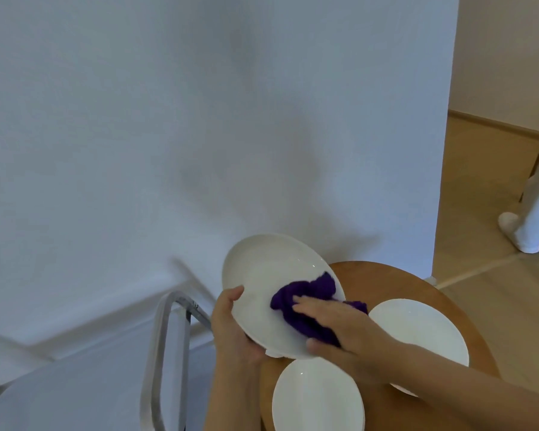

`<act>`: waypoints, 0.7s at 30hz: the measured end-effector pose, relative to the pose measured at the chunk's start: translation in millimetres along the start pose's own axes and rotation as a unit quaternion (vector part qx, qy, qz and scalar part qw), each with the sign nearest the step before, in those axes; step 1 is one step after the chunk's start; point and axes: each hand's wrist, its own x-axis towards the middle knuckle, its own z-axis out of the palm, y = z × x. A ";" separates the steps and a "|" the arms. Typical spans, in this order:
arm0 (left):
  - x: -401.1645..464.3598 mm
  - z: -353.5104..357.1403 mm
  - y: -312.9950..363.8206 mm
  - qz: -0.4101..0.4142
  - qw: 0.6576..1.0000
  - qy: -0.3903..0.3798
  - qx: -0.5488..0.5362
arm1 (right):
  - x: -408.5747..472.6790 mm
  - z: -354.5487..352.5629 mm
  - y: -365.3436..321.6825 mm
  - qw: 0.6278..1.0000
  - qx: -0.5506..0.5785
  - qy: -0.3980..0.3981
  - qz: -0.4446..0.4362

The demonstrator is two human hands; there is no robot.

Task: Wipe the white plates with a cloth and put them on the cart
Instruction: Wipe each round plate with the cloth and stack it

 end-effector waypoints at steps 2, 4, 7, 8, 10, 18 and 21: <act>-5.6 -2.2 -0.8 0.004 0.998 -0.049 0.030 | 5.9 -3.8 15.0 0.997 -0.073 0.003 0.022; -11.5 0.9 -6.2 -0.007 0.996 -0.082 0.032 | 20.0 -4.9 22.8 0.981 -0.182 0.026 0.065; -14.6 3.6 -18.3 -0.006 0.998 -0.045 0.038 | 42.8 -0.8 19.3 0.973 -0.188 0.044 0.130; -15.1 4.0 -21.7 -0.010 0.998 -0.032 0.049 | 48.0 1.5 14.3 0.980 -0.152 0.051 0.120; -14.8 3.9 -27.9 -0.008 0.998 0.000 0.060 | 53.7 8.1 -0.5 0.993 -0.054 0.074 0.079; -12.7 -25.7 -31.6 0.013 0.993 0.116 -0.023 | 13.7 54.7 -25.9 0.989 0.121 -0.069 0.050; -16.4 -41.5 -36.4 -0.017 0.994 0.096 -0.052 | -7.6 54.7 -2.7 0.993 0.024 -0.102 0.060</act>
